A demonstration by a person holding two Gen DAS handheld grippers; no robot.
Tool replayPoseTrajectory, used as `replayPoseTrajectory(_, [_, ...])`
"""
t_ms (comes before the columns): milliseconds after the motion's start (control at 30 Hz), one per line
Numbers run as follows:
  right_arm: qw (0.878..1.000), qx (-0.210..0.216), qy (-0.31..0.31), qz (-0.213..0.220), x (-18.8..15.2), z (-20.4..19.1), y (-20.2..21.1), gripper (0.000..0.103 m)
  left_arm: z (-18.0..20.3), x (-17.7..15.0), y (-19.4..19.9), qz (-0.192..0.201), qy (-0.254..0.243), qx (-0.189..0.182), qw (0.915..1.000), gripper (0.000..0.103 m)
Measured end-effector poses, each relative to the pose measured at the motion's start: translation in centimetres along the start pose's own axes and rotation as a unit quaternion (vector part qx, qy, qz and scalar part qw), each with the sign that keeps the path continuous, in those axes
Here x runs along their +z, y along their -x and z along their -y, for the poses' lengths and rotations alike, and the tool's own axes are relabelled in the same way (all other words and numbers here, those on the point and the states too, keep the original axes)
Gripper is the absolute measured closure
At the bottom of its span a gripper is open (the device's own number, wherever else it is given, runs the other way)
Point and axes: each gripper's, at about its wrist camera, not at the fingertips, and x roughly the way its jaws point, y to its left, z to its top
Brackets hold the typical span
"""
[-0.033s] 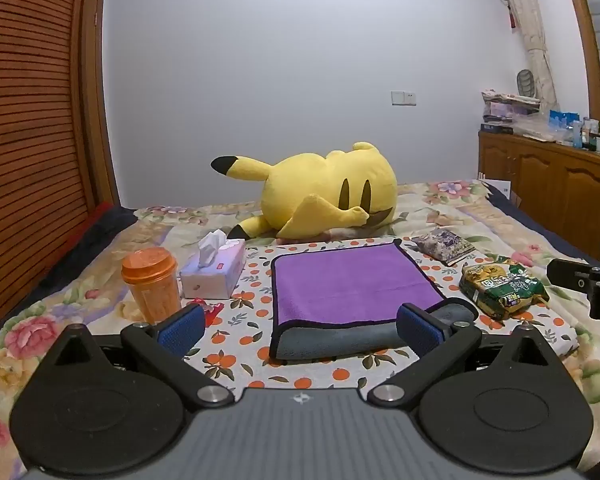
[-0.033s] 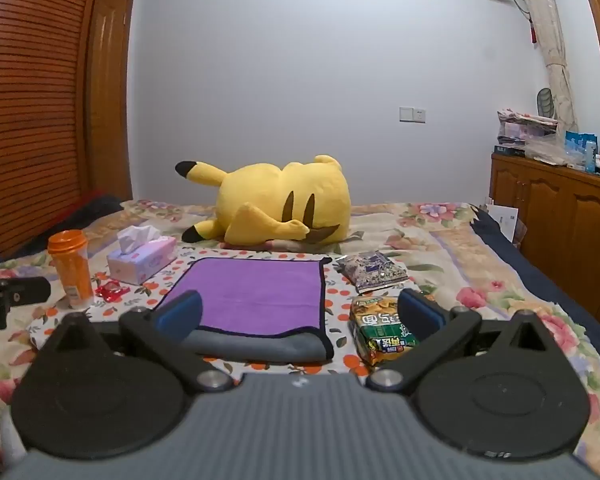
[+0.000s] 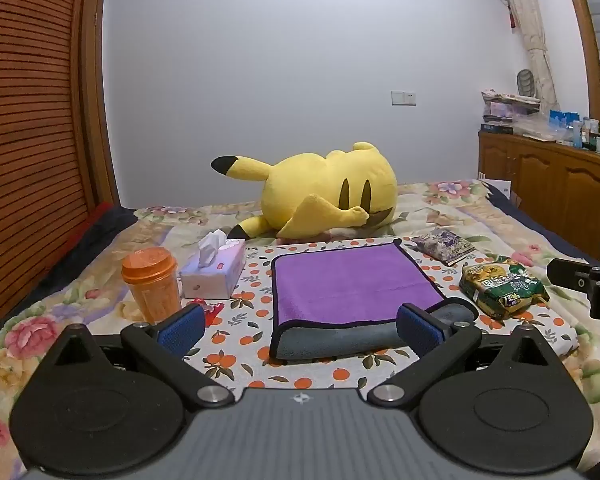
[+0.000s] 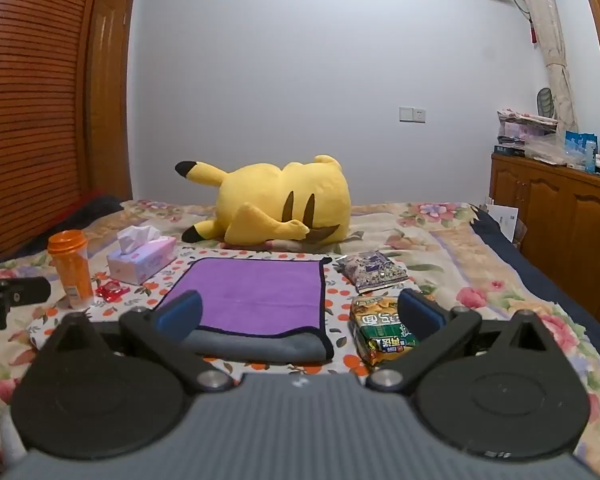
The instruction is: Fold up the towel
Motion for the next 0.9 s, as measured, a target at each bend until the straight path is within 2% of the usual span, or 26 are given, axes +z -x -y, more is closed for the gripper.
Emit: replayPoseTrajectory(900, [1.0, 0.001, -0.003, 0.0, 0.05, 0.27, 0.02, 0.0, -0.09, 0.07, -0.05, -0.004, -0.004, 0.001, 1.0, 0.0])
